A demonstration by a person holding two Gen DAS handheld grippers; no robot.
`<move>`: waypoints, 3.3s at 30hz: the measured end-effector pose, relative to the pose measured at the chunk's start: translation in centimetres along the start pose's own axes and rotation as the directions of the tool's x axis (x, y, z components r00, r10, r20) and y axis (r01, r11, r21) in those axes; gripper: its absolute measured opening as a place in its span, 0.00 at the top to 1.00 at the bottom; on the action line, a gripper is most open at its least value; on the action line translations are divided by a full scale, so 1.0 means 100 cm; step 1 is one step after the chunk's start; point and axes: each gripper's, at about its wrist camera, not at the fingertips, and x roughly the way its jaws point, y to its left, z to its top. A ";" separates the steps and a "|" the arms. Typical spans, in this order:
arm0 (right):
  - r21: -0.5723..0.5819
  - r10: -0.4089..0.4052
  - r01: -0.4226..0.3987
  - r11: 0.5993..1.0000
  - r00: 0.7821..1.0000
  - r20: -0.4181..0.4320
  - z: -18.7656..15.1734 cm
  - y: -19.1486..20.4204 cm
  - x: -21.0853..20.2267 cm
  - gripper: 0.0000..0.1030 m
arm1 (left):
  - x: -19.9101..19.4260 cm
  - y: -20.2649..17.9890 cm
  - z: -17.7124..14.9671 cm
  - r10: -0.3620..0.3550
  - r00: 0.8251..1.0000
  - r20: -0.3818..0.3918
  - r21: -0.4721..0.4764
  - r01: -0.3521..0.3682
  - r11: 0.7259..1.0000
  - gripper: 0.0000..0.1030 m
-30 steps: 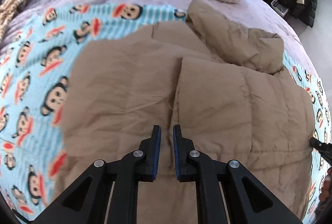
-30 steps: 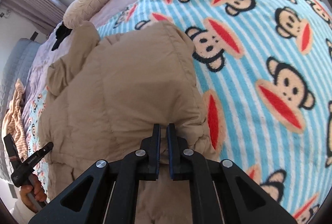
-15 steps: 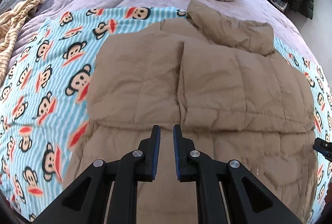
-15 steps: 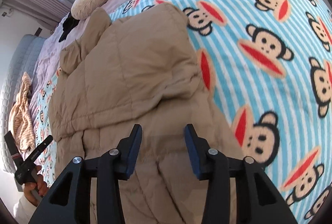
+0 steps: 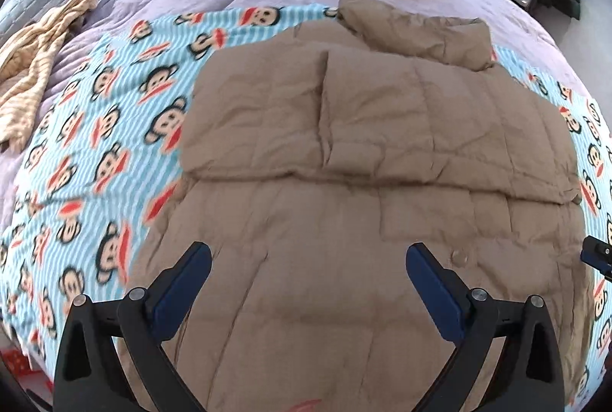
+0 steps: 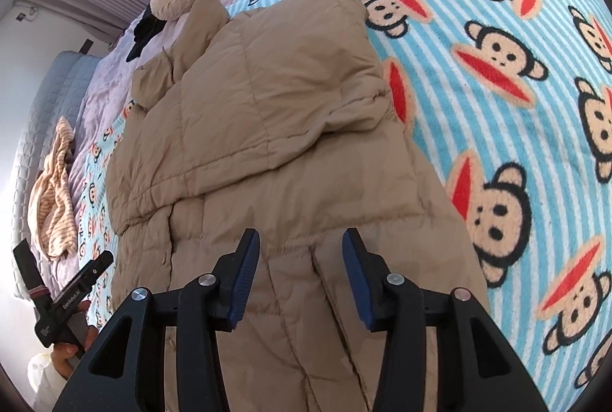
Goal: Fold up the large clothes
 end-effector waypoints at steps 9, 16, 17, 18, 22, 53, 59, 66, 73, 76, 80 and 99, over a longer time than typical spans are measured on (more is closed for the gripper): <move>0.021 0.047 -0.047 0.999 0.999 0.005 -0.029 -0.001 -0.009 0.00 | -0.006 0.011 -0.033 0.030 0.998 -0.049 -0.006 -0.030 1.000 0.01; 0.043 0.094 -0.093 0.995 0.995 -0.020 -0.064 0.007 -0.014 0.00 | -0.007 0.026 -0.054 0.025 0.996 -0.091 0.012 -0.024 1.000 0.01; 0.048 0.092 -0.091 0.995 0.995 -0.037 -0.069 0.008 -0.013 0.00 | -0.008 0.030 -0.057 0.025 0.995 -0.096 0.011 -0.024 1.000 0.01; 0.056 0.083 -0.080 0.995 0.995 -0.047 -0.074 0.009 -0.014 0.00 | -0.010 0.034 -0.061 0.026 0.994 -0.103 0.010 -0.025 1.000 0.01; 0.151 0.090 -0.083 0.985 0.995 -0.036 -0.096 0.007 -0.025 0.00 | -0.019 0.053 -0.074 0.013 0.990 -0.138 0.023 -0.009 1.000 0.01; 0.562 0.236 -0.194 0.804 0.972 -0.002 -0.214 -0.059 -0.065 0.11 | -0.036 0.163 -0.181 -0.401 0.856 -0.325 -0.338 0.291 0.895 0.01; 0.643 0.216 -0.156 0.750 0.976 -0.016 -0.232 -0.083 -0.054 0.22 | -0.014 0.161 -0.195 -0.430 0.830 -0.354 -0.383 0.291 0.877 0.01; 0.677 0.222 -0.155 0.719 0.975 -0.012 -0.240 -0.097 -0.042 0.22 | 0.003 0.158 -0.185 -0.469 0.827 -0.310 -0.437 0.314 0.843 0.01; 0.707 0.272 -0.223 0.671 0.961 0.045 -0.231 -0.094 -0.029 0.22 | 0.009 0.137 -0.167 -0.510 0.801 -0.314 -0.387 0.382 0.839 0.35; 0.717 0.294 -0.246 0.652 0.954 0.060 -0.227 -0.091 -0.023 0.30 | 0.012 0.140 -0.165 -0.512 0.800 -0.313 -0.402 0.377 0.835 0.74; 0.729 0.313 -0.261 0.633 0.947 0.067 -0.228 -0.092 -0.018 0.43 | 0.004 0.146 -0.161 -0.485 0.824 -0.293 -0.379 0.366 0.850 0.85; 0.519 0.360 -0.328 0.789 0.932 0.043 -0.168 -0.049 -0.045 0.92 | -0.068 0.106 -0.104 -0.332 0.934 -0.132 -0.021 0.333 0.943 0.90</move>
